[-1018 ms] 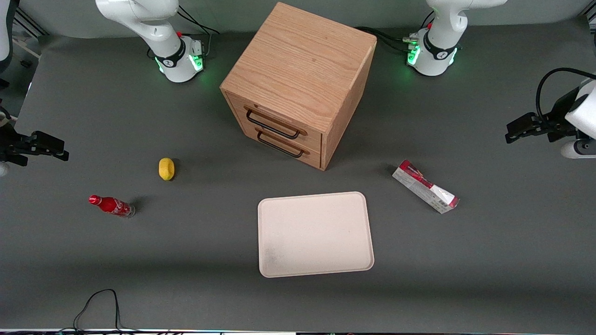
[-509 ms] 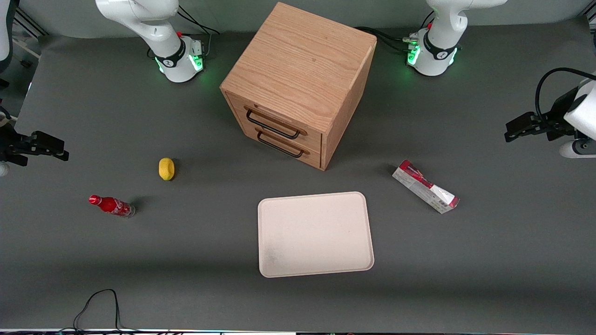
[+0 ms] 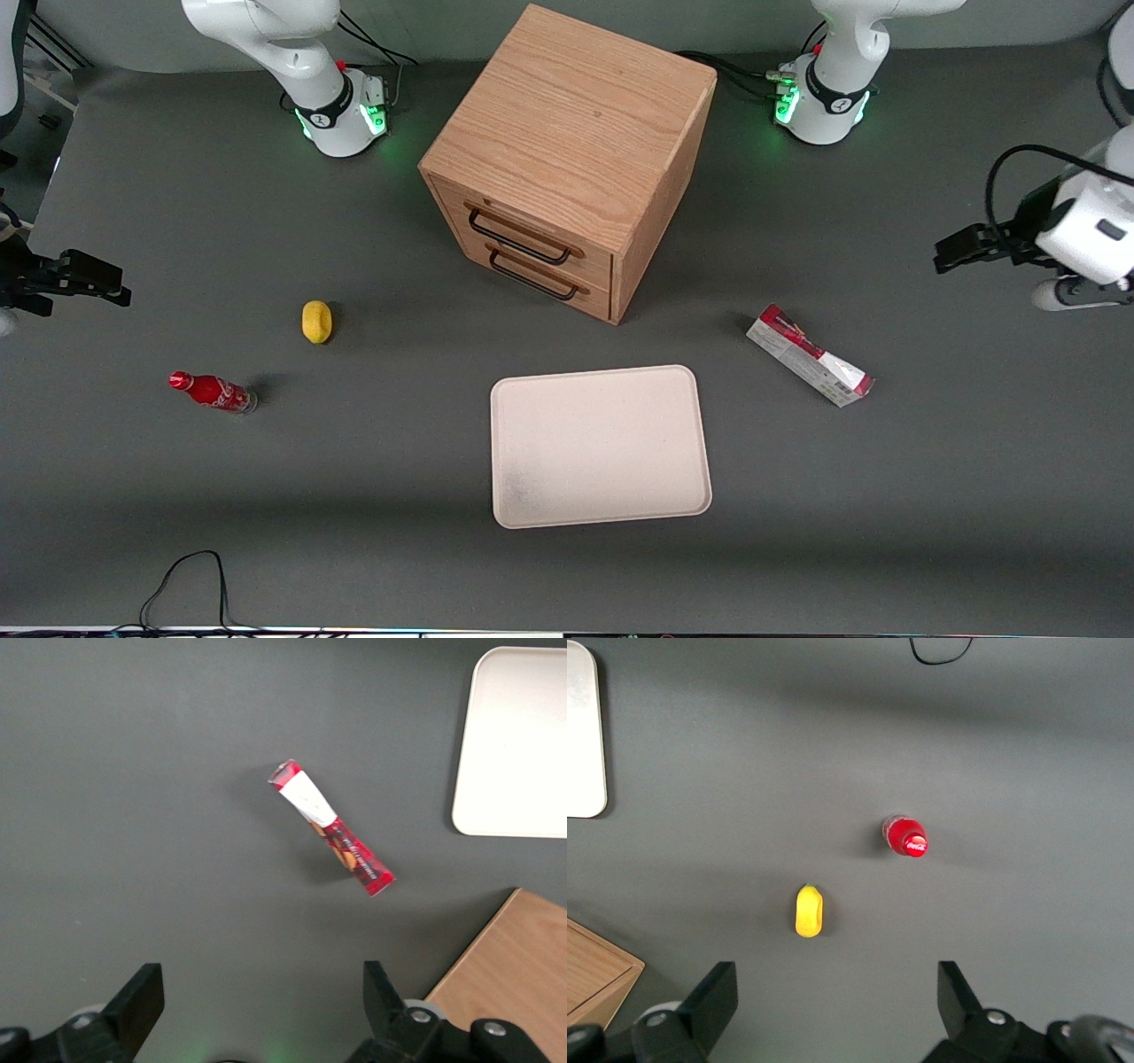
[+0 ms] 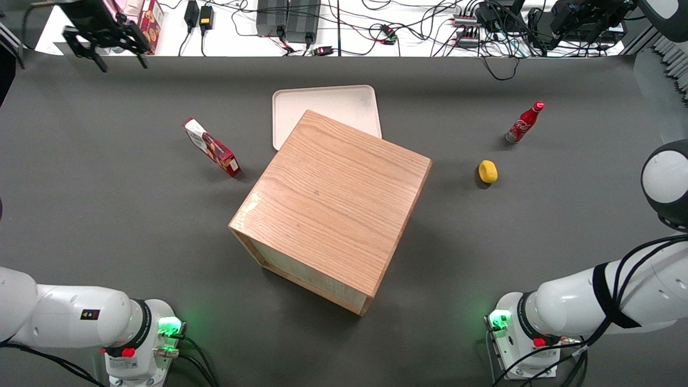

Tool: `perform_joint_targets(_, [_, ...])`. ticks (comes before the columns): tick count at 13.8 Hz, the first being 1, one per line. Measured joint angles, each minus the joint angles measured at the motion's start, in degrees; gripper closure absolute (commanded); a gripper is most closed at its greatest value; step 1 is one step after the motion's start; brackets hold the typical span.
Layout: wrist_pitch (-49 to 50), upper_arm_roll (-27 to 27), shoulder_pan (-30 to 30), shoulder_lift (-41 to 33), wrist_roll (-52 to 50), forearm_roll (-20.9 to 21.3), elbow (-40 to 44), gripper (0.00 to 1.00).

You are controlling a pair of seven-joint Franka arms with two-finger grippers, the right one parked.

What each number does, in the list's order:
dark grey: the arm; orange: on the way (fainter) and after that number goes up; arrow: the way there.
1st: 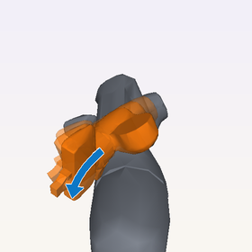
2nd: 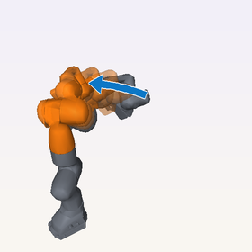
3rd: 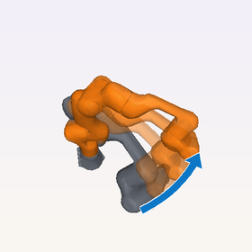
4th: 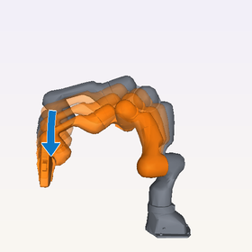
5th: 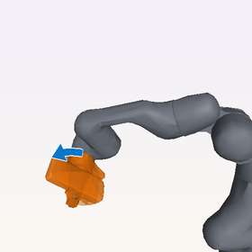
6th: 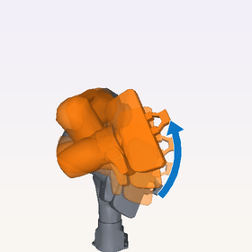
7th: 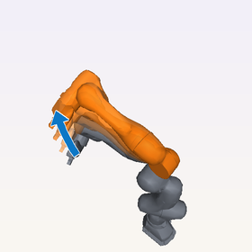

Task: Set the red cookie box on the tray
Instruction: 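Move the open left gripper over the red cookie box and lower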

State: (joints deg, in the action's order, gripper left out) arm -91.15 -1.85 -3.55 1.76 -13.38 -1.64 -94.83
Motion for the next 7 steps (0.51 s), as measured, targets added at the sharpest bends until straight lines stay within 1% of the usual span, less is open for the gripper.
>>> perform_joint_targets(4, [-4.7, -0.4, -7.3, 0.1, -11.1, 0.0, -4.0, 0.00])
perform_joint_targets(7, [-6.6, -0.4, -9.7, 0.1, -17.7, 0.0, -6.1, 0.00])
